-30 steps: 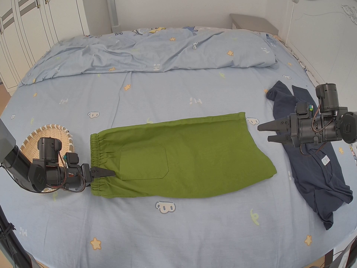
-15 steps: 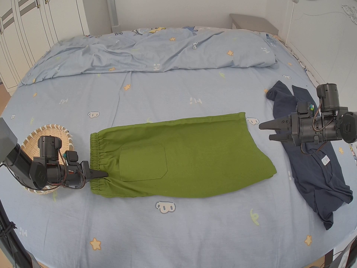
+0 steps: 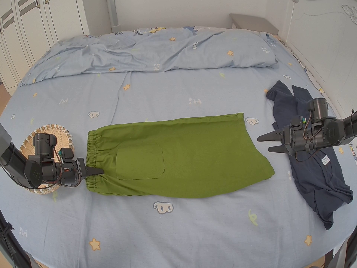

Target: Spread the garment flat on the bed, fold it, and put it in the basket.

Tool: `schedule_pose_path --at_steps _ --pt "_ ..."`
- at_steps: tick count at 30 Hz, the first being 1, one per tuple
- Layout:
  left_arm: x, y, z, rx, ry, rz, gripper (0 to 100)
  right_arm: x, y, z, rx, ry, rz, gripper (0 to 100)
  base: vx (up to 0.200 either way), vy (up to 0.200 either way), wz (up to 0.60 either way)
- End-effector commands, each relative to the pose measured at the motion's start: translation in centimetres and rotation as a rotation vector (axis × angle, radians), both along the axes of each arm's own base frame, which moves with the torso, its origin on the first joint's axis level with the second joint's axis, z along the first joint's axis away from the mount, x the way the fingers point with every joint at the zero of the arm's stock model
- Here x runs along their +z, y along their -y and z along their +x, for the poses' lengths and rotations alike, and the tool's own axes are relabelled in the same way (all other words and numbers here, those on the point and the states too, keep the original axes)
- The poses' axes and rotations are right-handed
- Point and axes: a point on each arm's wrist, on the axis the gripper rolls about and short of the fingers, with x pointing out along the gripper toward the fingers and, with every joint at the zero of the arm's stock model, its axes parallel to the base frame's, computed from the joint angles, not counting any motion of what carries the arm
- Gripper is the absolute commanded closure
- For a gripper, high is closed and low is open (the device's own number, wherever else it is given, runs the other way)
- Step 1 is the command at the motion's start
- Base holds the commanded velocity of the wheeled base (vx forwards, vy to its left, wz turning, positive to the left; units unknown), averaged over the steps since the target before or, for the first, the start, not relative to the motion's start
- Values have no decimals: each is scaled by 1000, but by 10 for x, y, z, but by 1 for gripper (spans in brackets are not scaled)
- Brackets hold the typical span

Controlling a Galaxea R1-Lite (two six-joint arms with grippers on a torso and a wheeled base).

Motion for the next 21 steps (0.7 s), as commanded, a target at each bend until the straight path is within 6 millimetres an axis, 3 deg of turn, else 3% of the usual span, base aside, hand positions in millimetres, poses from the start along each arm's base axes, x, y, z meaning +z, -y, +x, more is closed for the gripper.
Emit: schedule_pose_path --at_steps 1,10,21 --pt "2 2 -1 -6 7 0 100 -38 7 18 -7 -83 -11 0 0 0 0" --pt "3 3 -1 -8 6 -1 100 -46 10 15 11 -153 -33 0 0 0 0" --pt "4 3 -2 -10 8 0 100 -54 -12 18 102 -190 -3 0 0 0 0"
